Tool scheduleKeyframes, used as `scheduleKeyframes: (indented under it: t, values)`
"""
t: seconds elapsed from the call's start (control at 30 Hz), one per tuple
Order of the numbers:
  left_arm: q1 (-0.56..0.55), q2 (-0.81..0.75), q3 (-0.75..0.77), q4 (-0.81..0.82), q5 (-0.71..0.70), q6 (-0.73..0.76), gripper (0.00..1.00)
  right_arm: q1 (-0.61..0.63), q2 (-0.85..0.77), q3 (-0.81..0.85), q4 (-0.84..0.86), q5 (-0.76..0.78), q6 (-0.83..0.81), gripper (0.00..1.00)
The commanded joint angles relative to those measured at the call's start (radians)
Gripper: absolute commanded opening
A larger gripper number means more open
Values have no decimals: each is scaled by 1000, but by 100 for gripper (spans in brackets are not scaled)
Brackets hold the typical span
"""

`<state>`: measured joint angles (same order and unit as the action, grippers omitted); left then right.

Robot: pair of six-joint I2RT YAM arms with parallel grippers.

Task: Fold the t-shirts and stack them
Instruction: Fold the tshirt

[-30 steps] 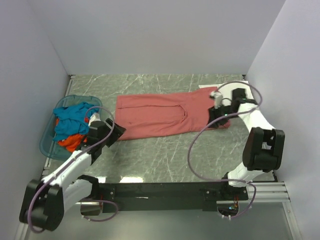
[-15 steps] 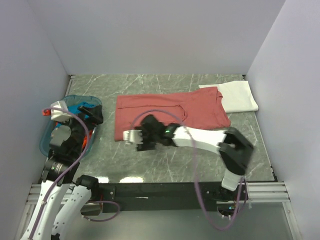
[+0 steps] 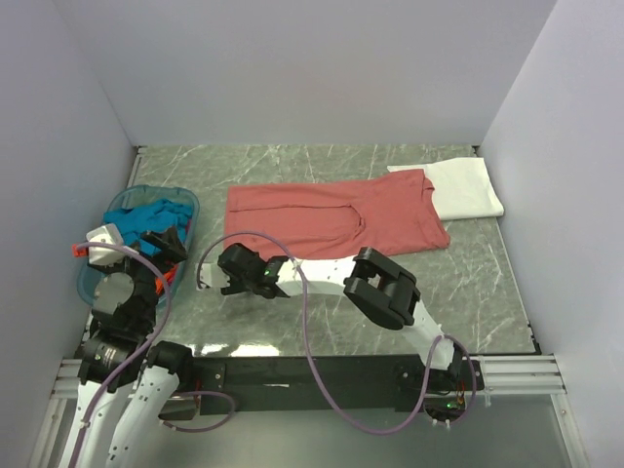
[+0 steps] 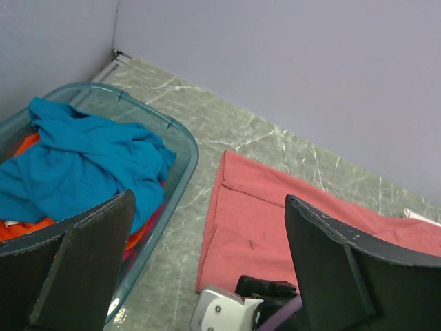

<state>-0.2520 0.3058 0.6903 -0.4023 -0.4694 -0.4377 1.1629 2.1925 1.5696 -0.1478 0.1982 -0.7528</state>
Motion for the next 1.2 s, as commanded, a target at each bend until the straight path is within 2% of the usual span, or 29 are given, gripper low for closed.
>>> scheduleKeyframes:
  t: [0.0,0.13,0.23,0.27,0.33,0.37,0.63,0.83,1.17]
  values:
    - [0,-43,3,16,-35,22,95,-6,32,26,59,72,7,57]
    - [0,-63,0,19,-31,22,95,-11,64,21,71,83,9,50]
    - [0,-60,0,17,-21,22,95,-11,62,9,68,64,20,33]
    - [0,-57,2,17,-20,24,95,-11,61,4,68,57,23,20]
    - [0,-59,-2,23,-21,27,95,-11,52,1,53,34,44,11]
    - [0,-59,-2,23,-20,27,95,-9,47,3,45,21,50,0]
    - [0,-53,-3,28,3,30,95,0,-69,-57,22,-101,96,0]
    - [2,-51,-3,30,11,31,95,63,-169,-152,21,-154,93,0]
    - [2,-63,-5,31,20,31,95,191,-237,-259,5,-194,109,0]
